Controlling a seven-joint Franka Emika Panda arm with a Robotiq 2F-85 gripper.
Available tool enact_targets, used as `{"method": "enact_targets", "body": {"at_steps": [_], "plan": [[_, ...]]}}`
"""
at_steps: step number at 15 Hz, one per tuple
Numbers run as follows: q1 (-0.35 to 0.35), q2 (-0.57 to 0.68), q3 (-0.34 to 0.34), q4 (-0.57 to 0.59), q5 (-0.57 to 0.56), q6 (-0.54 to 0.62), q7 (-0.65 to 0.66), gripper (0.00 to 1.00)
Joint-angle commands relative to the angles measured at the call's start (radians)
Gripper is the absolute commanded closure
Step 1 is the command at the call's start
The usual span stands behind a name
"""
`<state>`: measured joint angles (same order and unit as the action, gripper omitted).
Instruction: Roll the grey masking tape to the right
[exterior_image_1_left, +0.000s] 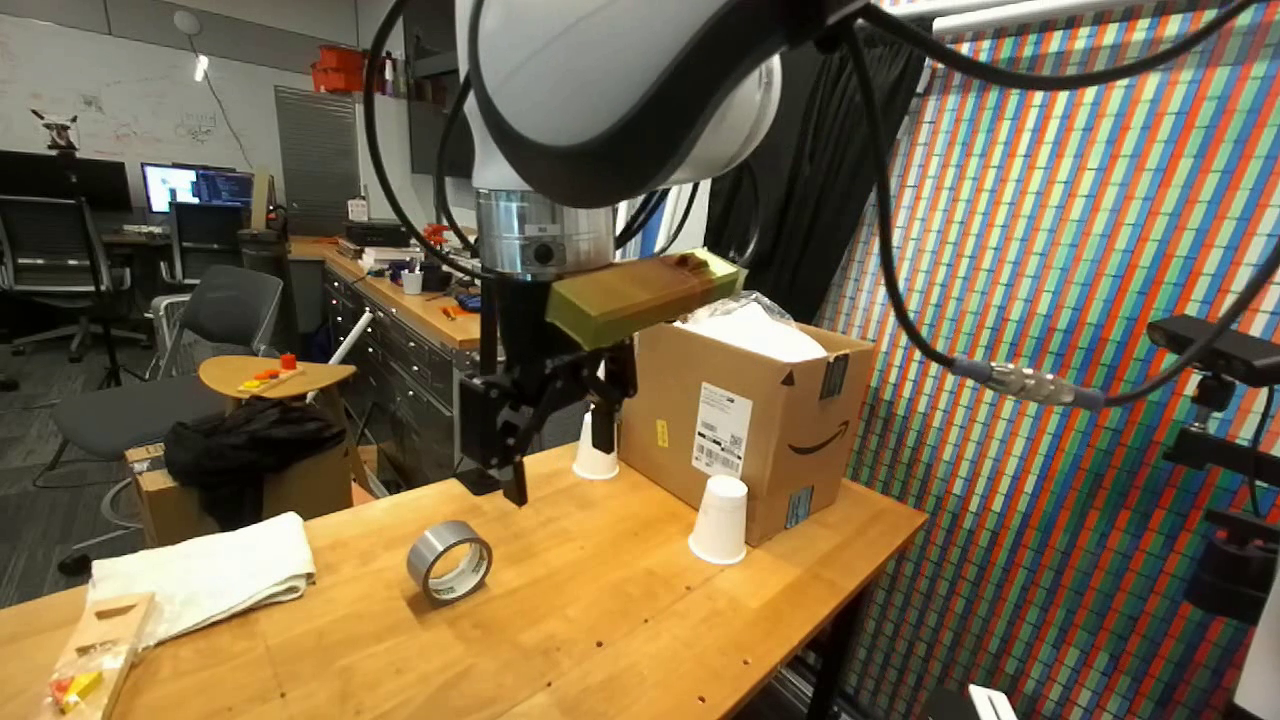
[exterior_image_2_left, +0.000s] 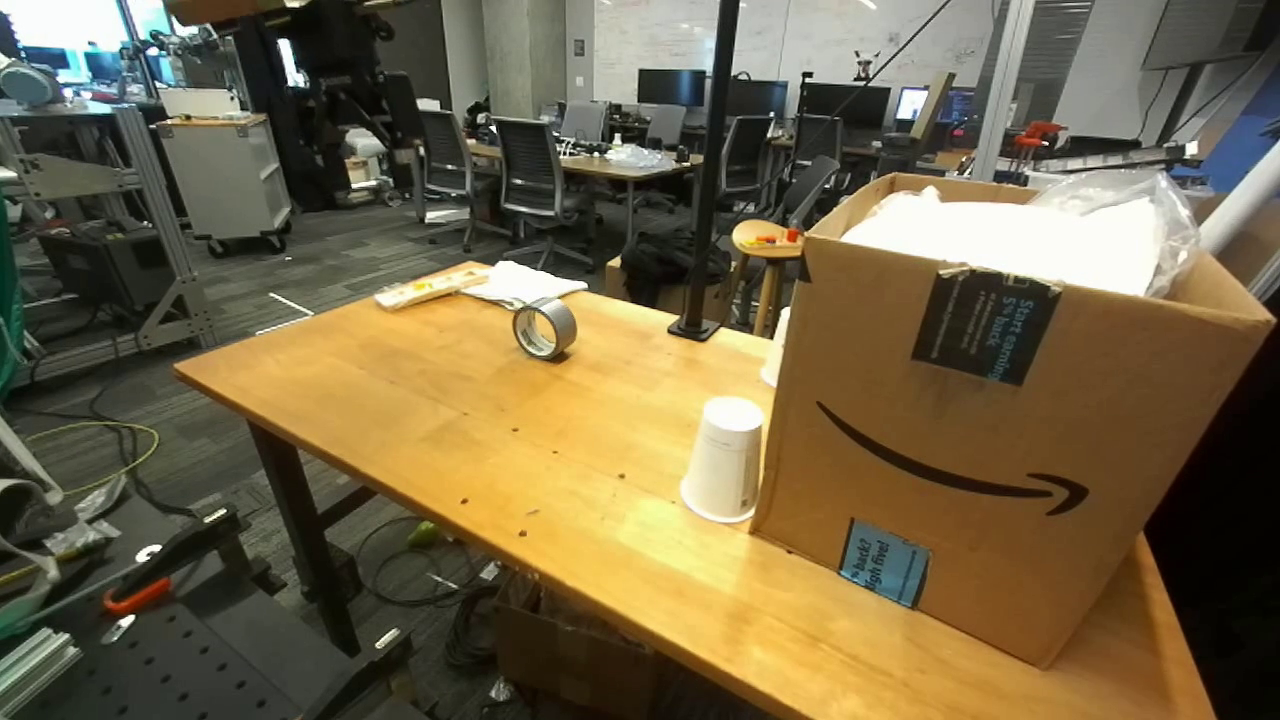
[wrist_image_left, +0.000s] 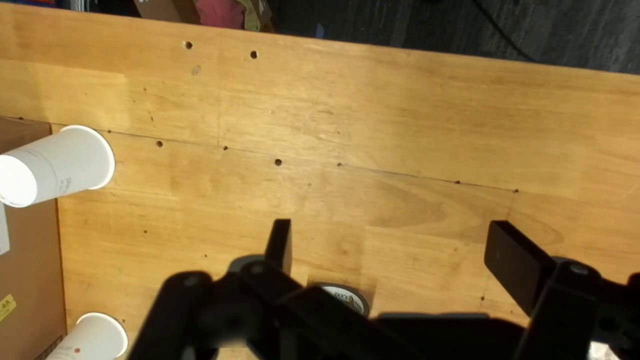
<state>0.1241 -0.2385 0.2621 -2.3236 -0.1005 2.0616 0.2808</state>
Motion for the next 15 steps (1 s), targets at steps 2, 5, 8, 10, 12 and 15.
{"method": "enact_targets", "body": {"at_steps": [2, 5, 8, 10, 12, 15], "plan": [[0.024, 0.206, 0.013, 0.198, -0.017, 0.026, 0.085, 0.0], [0.053, 0.323, 0.006, 0.316, -0.036, 0.027, 0.124, 0.0], [0.089, 0.435, -0.012, 0.435, -0.085, 0.033, 0.144, 0.0], [0.113, 0.506, -0.026, 0.512, -0.115, 0.036, 0.132, 0.0], [0.138, 0.582, -0.042, 0.594, -0.137, 0.034, 0.118, 0.0], [0.173, 0.681, -0.067, 0.702, -0.147, 0.03, 0.095, 0.0]]}}
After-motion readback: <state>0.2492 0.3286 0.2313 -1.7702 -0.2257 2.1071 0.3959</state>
